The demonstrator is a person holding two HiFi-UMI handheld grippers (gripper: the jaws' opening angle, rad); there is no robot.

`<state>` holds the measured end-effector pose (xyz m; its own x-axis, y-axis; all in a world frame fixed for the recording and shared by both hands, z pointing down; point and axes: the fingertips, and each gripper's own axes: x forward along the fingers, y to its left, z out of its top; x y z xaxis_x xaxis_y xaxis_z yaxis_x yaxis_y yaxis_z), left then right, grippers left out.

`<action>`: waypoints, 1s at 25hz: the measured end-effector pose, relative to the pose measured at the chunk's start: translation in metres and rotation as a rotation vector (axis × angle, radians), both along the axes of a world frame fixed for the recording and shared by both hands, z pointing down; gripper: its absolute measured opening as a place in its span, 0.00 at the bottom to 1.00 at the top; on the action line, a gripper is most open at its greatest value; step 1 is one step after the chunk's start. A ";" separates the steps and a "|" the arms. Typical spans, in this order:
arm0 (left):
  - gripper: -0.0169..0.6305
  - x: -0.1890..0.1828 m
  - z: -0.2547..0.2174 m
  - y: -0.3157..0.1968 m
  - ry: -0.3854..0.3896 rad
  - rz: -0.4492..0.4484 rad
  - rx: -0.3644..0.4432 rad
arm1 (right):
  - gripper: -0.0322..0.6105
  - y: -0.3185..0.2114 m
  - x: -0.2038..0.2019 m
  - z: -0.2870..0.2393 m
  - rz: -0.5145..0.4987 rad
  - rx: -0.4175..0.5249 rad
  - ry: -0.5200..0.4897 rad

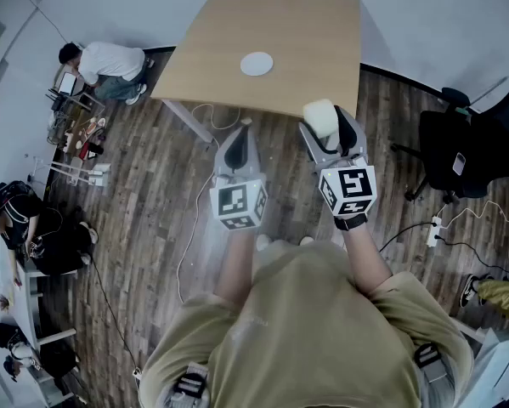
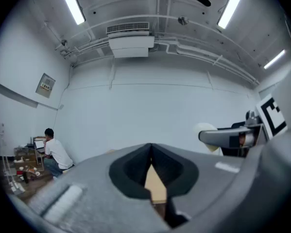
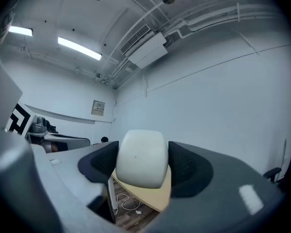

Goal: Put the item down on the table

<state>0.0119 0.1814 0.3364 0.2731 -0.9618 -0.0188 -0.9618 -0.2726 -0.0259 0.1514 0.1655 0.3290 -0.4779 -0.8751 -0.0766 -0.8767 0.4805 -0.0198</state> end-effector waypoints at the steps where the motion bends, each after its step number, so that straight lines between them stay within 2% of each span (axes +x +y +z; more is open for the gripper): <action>1: 0.03 0.006 0.000 0.004 -0.001 0.002 0.002 | 0.56 0.004 0.006 0.001 0.000 0.001 -0.003; 6: 0.03 0.037 0.010 0.028 -0.017 0.019 -0.003 | 0.56 0.015 0.037 0.011 0.017 -0.024 -0.033; 13: 0.03 0.043 0.020 0.033 -0.026 0.015 -0.031 | 0.56 0.019 0.045 0.020 0.021 -0.049 -0.067; 20: 0.03 0.046 0.035 0.013 -0.022 0.044 -0.045 | 0.56 0.003 0.042 0.042 0.012 -0.102 -0.062; 25: 0.03 0.034 0.048 -0.021 0.008 0.068 -0.064 | 0.56 -0.026 0.023 0.047 -0.019 -0.097 -0.026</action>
